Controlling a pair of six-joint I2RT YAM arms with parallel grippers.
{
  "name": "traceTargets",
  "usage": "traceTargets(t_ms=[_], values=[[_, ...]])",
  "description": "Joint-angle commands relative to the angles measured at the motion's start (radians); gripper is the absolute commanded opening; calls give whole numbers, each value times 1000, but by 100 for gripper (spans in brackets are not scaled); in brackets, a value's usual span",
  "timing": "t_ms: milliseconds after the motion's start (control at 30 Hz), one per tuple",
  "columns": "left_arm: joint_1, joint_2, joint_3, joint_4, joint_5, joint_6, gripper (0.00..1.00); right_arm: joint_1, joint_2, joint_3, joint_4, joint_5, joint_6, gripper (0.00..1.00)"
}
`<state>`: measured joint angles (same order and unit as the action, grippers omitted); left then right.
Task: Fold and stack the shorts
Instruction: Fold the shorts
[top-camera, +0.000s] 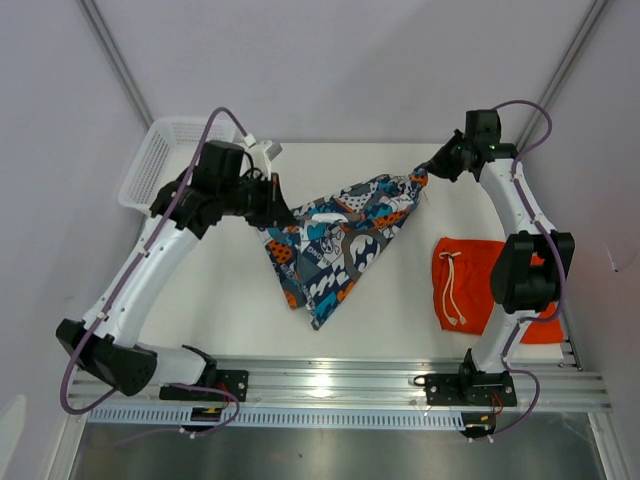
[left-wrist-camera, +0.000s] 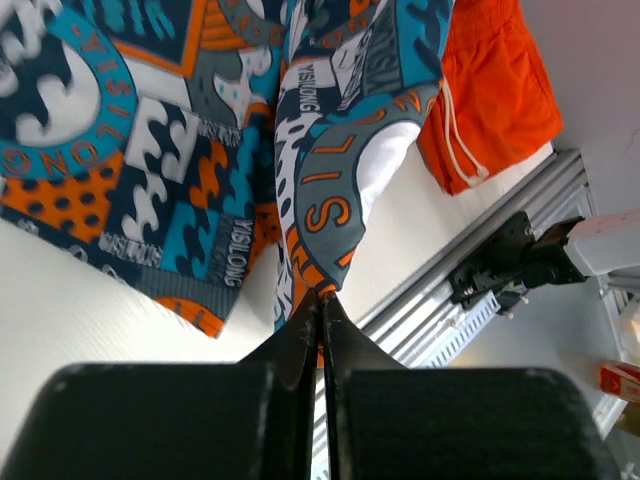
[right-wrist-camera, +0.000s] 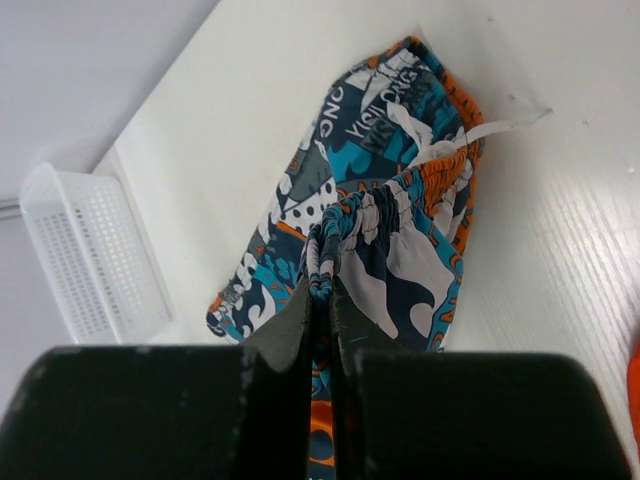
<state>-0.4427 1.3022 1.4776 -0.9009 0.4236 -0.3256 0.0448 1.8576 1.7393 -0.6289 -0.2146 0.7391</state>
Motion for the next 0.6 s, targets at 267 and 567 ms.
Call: traceTargets(t_ms=[267,567], values=[[171,271,289,-116,-80,91,0,-11,89,71,140,15,105,0],[240,414,325,-89,-115,60,0,0,279,250,192,-35,106,0]])
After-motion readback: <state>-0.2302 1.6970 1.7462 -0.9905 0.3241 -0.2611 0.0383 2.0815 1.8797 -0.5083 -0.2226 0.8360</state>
